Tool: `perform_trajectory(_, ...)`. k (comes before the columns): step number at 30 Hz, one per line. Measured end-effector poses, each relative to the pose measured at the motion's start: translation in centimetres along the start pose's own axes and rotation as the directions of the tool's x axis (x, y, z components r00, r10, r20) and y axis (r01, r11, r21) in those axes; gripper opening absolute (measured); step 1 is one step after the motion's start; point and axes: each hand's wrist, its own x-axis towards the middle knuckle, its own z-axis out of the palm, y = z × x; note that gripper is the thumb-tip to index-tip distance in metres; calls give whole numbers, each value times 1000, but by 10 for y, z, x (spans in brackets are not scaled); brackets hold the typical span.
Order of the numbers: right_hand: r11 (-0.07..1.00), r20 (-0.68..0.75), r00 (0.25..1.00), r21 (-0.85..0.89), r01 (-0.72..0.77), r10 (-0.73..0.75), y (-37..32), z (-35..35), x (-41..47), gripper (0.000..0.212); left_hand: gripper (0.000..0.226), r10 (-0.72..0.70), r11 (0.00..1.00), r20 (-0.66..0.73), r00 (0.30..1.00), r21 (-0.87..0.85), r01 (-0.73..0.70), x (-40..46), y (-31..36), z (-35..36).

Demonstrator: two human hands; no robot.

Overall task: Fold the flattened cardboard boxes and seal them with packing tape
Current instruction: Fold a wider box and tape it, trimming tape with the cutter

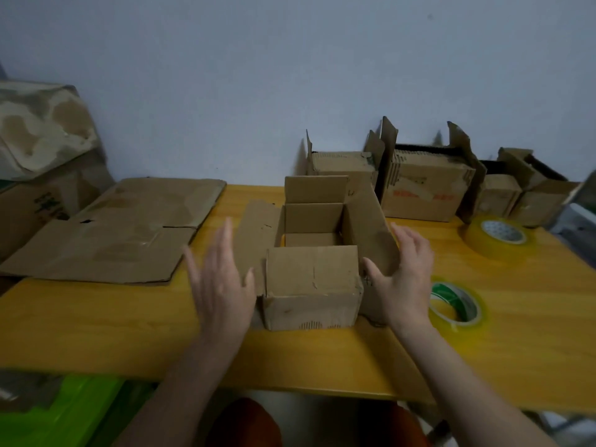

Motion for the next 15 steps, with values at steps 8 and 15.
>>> perform_trajectory(8, 949, 201, 950, 159, -273, 239, 1, -8, 14, 26, 69, 194, 981, 413, 890, -54, -189, 15, -6, -9)
perform_trajectory(15, 833, 422, 854, 316, -455, 306, 7, -15, 12, 21, 90, 169, 952, 461, 871, 153, -265, 2, 3, -20)
